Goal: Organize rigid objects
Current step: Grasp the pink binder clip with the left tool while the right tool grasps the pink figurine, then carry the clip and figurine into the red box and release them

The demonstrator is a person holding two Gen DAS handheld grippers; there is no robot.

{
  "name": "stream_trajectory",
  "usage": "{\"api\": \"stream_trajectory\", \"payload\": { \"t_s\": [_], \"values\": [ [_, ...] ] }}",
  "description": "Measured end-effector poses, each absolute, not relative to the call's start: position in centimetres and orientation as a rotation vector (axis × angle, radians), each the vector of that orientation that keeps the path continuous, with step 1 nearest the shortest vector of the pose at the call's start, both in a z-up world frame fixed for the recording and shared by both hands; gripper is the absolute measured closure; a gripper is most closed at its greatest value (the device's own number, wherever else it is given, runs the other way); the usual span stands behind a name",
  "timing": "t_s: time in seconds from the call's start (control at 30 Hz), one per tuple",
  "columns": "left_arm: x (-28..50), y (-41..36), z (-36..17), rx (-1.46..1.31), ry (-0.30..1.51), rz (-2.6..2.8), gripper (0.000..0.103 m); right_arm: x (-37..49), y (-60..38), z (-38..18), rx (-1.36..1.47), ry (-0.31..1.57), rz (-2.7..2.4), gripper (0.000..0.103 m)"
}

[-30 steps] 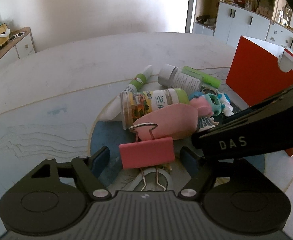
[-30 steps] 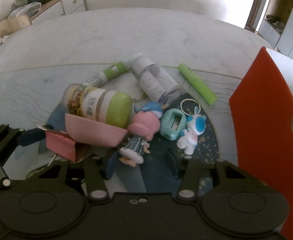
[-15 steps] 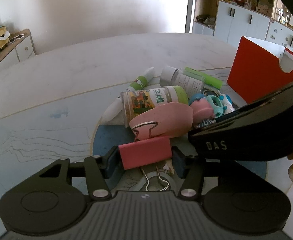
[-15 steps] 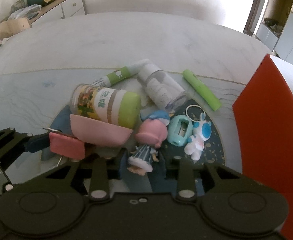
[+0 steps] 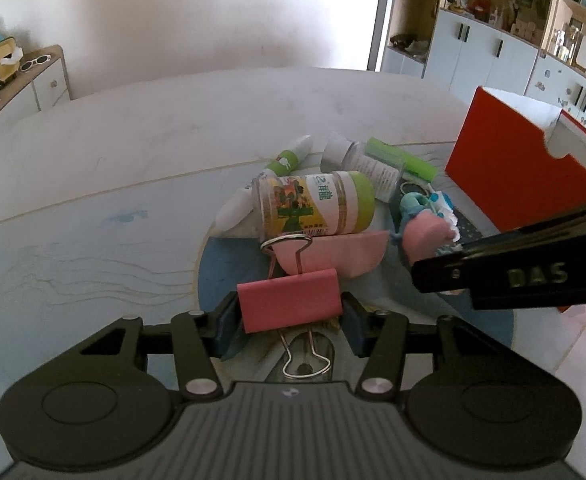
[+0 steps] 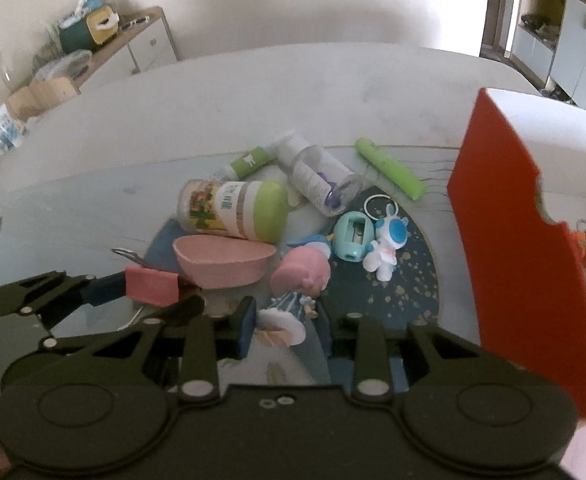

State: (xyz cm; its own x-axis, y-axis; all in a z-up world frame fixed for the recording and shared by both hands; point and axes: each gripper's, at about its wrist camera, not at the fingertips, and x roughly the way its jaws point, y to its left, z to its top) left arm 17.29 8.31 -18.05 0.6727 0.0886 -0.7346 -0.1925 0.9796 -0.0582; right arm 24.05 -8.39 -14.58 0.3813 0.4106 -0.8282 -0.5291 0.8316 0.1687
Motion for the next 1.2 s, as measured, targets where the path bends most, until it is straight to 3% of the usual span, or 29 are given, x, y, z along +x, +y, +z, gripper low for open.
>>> {"api": "stream_trajectory", "payload": {
  "t_s": [0.8, 1.2],
  "values": [
    [13.3, 7.2, -10.1, -0.150, 0.714, 0.102, 0.051, 21.1, -17.6, -6.6, 0.005, 0.870, 0.644, 0.072],
    [15.9, 1.6, -6.3, -0.134, 0.674, 0.016, 0.051, 23.3, -23.8, -5.7, 0.030, 0.830, 0.601, 0.072]
  ]
}}
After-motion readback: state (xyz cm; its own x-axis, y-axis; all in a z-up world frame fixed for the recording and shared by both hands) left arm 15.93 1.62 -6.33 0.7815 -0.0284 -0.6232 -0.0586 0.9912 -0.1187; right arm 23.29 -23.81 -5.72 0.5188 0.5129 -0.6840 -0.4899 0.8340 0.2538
